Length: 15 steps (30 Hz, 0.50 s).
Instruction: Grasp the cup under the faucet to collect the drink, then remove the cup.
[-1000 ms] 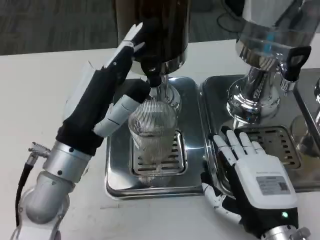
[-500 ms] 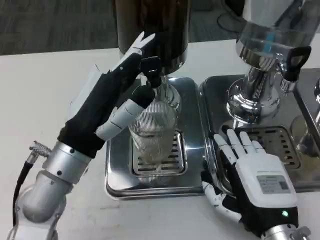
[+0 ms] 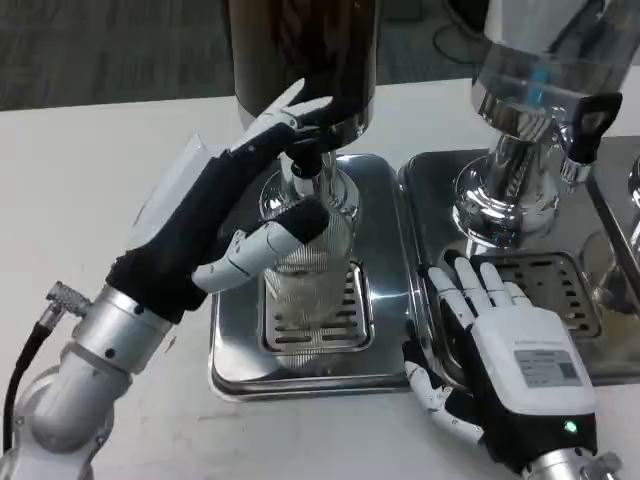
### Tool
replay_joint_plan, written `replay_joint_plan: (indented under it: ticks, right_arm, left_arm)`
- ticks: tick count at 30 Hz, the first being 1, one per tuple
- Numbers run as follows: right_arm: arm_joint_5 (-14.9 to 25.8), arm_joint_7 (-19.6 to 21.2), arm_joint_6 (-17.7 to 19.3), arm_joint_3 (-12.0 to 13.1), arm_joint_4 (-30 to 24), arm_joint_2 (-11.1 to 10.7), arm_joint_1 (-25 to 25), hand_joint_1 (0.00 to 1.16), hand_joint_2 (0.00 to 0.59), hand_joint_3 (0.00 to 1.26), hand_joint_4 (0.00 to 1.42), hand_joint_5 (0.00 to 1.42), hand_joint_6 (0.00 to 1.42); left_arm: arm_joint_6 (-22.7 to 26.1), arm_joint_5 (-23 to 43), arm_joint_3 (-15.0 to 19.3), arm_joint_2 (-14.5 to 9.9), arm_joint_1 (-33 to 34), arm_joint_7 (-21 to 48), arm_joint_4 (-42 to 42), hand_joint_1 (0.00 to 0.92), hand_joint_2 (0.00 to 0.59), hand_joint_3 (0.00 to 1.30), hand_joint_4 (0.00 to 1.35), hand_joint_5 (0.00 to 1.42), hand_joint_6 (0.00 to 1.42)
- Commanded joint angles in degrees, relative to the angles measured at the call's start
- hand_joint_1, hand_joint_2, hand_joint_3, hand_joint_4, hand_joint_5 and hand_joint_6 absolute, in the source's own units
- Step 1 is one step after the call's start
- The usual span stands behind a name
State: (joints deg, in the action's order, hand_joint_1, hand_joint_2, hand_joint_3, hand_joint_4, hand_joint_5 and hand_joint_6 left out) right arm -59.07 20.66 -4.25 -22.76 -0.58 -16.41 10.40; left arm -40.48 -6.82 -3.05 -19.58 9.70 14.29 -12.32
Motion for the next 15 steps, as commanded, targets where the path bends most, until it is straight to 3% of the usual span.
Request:
replay_joint_plan:
  ticks: [1, 15]
  right_arm:
    - [0.83, 0.75, -0.01, 0.47, 0.08, -0.21, -0.62, 0.24, 0.443, 0.1, 0.0, 0.0, 0.09]
    - [1.62, 1.12, -0.03, 0.58, 0.39, -0.01, -0.73, 0.25, 0.45, 0.1, 0.0, 0.0, 0.11]
  left_arm:
    - [-2.09, -3.76, -1.02, -1.56, -1.4, -0.1, 1.66, 0.0, 0.118, 0.27, 0.07, 0.31, 0.28]
    - [-4.68, -14.47, -1.58, -5.34, -2.14, -6.62, 3.28, 0.0, 0.118, 0.28, 0.08, 0.32, 0.28]
